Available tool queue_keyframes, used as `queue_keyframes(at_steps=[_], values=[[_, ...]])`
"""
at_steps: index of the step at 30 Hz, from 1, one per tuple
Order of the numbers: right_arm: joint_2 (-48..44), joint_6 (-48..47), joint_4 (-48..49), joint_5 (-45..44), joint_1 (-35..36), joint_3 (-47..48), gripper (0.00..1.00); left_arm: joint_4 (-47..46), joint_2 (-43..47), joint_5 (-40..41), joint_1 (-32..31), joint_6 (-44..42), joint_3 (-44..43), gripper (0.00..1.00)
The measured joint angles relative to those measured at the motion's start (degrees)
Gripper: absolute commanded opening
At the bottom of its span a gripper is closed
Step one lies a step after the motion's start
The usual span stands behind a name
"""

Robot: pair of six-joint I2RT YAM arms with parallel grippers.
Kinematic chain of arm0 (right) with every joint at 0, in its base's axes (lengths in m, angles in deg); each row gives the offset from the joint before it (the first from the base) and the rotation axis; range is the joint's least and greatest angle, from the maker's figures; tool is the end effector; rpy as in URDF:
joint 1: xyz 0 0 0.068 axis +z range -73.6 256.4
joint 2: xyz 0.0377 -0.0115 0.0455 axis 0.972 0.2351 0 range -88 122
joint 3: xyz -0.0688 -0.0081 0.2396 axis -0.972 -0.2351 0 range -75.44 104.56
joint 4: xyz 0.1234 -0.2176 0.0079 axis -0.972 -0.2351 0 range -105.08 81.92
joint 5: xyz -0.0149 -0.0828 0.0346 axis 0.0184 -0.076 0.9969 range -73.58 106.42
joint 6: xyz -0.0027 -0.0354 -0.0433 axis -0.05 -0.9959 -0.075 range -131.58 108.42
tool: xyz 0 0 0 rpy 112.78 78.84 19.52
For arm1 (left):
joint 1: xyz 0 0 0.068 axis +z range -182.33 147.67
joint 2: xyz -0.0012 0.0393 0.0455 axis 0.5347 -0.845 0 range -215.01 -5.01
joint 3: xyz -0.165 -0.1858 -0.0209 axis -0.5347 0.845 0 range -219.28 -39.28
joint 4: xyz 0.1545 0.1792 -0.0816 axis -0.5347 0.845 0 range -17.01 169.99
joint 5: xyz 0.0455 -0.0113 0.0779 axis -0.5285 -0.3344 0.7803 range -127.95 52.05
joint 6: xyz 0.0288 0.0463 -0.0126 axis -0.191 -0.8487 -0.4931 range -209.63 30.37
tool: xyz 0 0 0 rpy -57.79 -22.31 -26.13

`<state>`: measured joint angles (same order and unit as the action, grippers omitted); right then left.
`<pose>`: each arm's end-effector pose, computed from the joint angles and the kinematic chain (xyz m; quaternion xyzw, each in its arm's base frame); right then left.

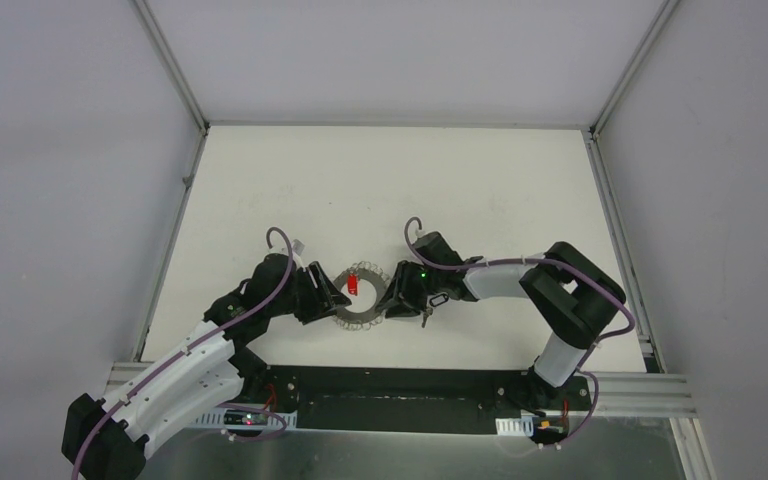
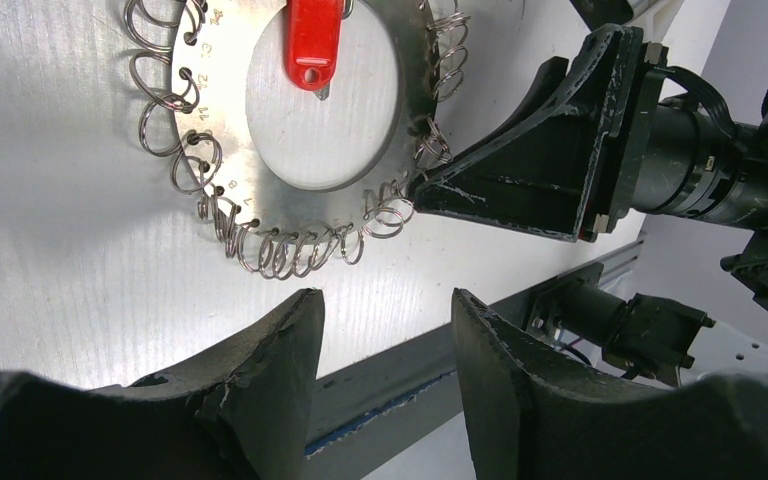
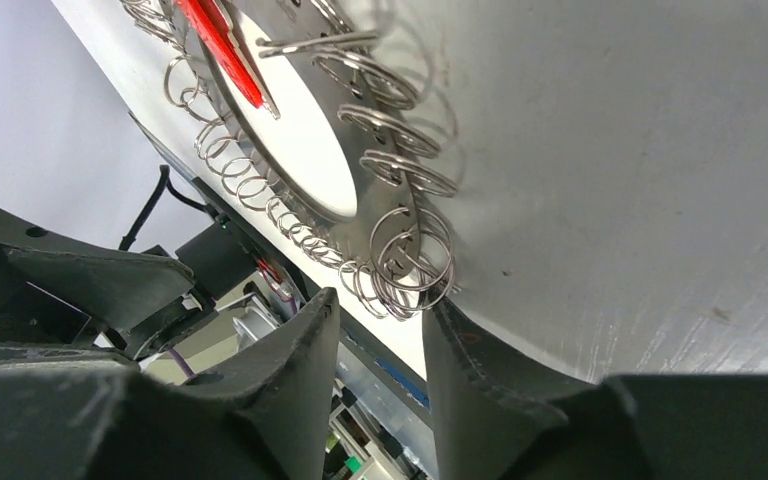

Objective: Put the keys on the keyring

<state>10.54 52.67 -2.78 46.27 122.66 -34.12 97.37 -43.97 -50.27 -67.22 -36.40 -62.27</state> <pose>0.1926 0.2290 0.1025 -0.0599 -0.9153 -0.3977 0.0204 0.1259 -0.0979 0.1855 -0.0993 0.8980 -0.3602 0.2322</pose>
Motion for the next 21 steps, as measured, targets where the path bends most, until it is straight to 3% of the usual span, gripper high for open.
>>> queue_keyframes(at_steps=[11,17,21], values=[[0.6,0.7,0.4,-2.7,-1.4,-0.3,0.00,-0.2,0.0,0.0,0.0,0.1,0.4,0.51],[0.7,-0.4,-2.7,-3.8,-1.5,1.4,0.00,-0.3,0.1,-0.1,0.0,0.0,0.4,0.51],[0.6,-6.4,-9.1,-4.2,-1.5,5.1,0.00,-0.3,0.5,-0.2,0.0,-0.8,0.4,0.52]])
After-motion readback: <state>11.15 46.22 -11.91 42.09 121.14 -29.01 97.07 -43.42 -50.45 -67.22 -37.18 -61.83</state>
